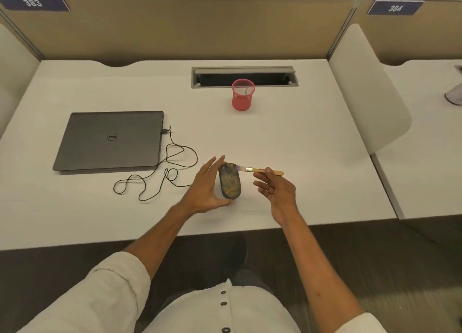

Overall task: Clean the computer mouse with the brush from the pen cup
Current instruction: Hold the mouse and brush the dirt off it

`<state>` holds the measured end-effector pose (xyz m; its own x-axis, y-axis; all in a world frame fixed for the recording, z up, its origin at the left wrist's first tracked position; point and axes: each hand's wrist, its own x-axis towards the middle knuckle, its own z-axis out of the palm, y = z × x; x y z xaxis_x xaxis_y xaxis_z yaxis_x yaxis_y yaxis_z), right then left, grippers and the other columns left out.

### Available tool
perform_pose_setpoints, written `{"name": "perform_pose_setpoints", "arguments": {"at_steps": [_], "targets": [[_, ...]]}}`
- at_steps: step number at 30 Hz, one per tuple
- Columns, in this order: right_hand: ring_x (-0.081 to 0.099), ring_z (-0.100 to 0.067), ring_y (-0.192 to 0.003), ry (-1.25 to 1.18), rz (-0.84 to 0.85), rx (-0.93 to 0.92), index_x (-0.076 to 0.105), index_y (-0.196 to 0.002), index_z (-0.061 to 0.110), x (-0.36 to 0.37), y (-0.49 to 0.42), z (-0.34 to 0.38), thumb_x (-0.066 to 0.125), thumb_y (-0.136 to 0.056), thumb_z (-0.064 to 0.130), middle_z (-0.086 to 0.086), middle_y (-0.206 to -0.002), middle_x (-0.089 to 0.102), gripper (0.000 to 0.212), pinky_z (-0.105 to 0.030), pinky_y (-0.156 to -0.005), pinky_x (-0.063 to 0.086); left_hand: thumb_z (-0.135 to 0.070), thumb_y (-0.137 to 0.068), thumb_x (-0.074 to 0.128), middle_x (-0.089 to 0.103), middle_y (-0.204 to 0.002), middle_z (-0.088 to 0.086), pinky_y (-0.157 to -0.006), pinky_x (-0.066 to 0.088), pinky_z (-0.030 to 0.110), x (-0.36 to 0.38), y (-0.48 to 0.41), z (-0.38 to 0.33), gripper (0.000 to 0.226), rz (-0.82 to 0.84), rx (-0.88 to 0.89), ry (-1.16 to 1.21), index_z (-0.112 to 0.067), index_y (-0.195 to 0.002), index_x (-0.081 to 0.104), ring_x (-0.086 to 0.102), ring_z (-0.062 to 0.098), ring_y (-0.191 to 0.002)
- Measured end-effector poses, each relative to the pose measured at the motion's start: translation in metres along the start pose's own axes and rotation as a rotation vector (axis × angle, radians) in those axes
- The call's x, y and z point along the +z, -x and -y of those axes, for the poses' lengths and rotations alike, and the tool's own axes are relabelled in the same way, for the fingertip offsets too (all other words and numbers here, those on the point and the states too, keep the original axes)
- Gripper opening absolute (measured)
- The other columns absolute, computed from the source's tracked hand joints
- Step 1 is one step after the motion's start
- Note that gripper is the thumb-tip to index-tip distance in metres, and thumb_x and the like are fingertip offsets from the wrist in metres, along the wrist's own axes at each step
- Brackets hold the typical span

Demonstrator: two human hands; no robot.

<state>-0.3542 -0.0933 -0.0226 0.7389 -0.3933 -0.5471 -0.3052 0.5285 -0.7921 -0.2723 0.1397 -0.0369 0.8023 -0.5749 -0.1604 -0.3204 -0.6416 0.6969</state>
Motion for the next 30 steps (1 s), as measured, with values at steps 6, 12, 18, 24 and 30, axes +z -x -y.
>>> {"name": "perform_pose_setpoints", "arguments": {"at_steps": [6, 12, 18, 24, 30], "targets": [[0.083, -0.028, -0.094, 0.021, -0.143, -0.121, 0.081, -0.115, 0.011, -0.014, 0.06, -0.026, 0.073, -0.104, 0.035, -0.008, -0.104, 0.085, 0.027, -0.031, -0.078, 0.066, -0.062, -0.07, 0.094, 0.019, -0.177, -0.014, -0.136, 0.021, 0.044, 0.018, 0.053, -0.003, 0.134, 0.034, 0.052, 0.011, -0.037, -0.171, 0.008, 0.007, 0.011, -0.168], [0.084, -0.025, -0.089, 0.075, -0.23, -0.15, 0.081, -0.111, 0.012, -0.023, 0.11, -0.055, 0.071, -0.106, 0.029, -0.005, -0.098, 0.086, 0.021, -0.026, -0.071, 0.066, -0.069, -0.071, 0.09, 0.01, -0.179, -0.016, -0.136, 0.022, 0.05, 0.032, 0.102, 0.004, 0.133, 0.115, 0.098, 0.01, -0.041, -0.17, 0.005, 0.006, 0.012, -0.168], [0.084, -0.026, -0.088, 0.091, -0.235, -0.122, 0.081, -0.112, 0.012, -0.033, 0.137, -0.073, 0.072, -0.105, 0.027, -0.005, -0.098, 0.086, 0.018, -0.027, -0.07, 0.066, -0.067, -0.072, 0.09, 0.005, -0.18, -0.018, -0.136, 0.019, 0.049, 0.039, 0.129, 0.009, 0.13, 0.139, 0.144, -0.006, -0.037, -0.17, 0.011, 0.002, 0.011, -0.168], [0.083, -0.026, -0.08, 0.185, -0.249, -0.101, 0.083, -0.108, 0.01, -0.044, 0.137, -0.069, 0.074, -0.104, 0.029, -0.004, -0.092, 0.085, 0.021, -0.021, -0.063, 0.064, -0.064, -0.072, 0.091, 0.003, -0.18, -0.018, -0.137, 0.018, 0.051, 0.047, 0.138, 0.001, 0.128, 0.146, 0.145, -0.005, -0.033, -0.17, 0.014, -0.001, 0.009, -0.168], [0.08, -0.021, -0.07, 0.261, -0.258, -0.102, 0.083, -0.101, 0.015, -0.048, 0.131, -0.063, 0.072, -0.105, 0.03, -0.002, -0.089, 0.085, 0.019, -0.023, -0.062, 0.062, -0.062, -0.074, 0.091, 0.003, -0.18, -0.018, -0.137, 0.016, 0.052, 0.062, 0.143, -0.008, 0.128, 0.171, 0.137, 0.001, -0.035, -0.17, 0.012, -0.001, 0.009, -0.168]]}}
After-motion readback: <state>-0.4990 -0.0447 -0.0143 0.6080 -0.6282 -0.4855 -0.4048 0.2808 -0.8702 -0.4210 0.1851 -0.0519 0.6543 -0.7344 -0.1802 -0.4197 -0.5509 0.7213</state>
